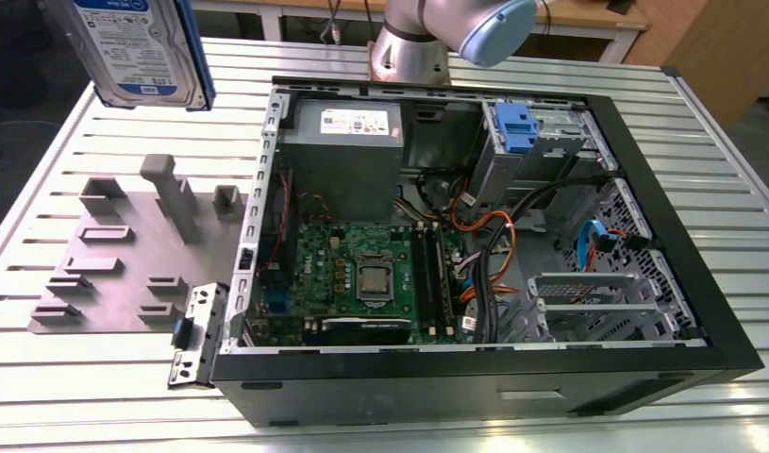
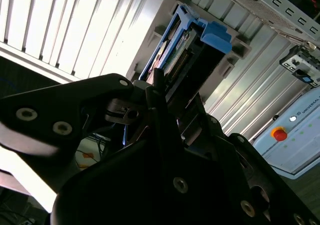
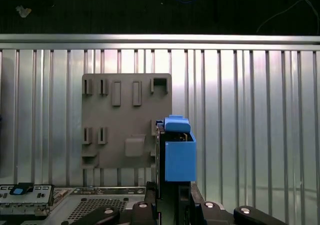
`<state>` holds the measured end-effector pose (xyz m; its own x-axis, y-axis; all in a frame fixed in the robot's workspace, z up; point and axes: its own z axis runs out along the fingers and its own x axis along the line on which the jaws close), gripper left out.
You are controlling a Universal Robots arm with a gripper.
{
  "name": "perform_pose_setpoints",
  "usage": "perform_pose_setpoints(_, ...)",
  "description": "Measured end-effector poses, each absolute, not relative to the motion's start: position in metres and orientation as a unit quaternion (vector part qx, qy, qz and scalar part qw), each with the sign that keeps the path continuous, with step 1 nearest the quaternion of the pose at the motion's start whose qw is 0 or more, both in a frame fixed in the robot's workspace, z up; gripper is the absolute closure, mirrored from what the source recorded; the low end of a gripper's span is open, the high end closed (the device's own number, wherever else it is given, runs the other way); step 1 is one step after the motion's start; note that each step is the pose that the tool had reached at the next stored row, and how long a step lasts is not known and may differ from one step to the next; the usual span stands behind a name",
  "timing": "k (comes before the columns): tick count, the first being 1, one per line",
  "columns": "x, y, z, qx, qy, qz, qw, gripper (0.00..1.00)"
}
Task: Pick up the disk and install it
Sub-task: 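Pick up the disk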
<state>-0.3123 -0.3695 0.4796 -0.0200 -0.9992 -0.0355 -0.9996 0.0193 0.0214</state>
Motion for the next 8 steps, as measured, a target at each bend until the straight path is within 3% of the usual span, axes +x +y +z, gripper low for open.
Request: perform_pose_setpoints(8, -0.300, -0.370, 0.480, -0.700, 0.714, 0.020, 0.005, 0.65)
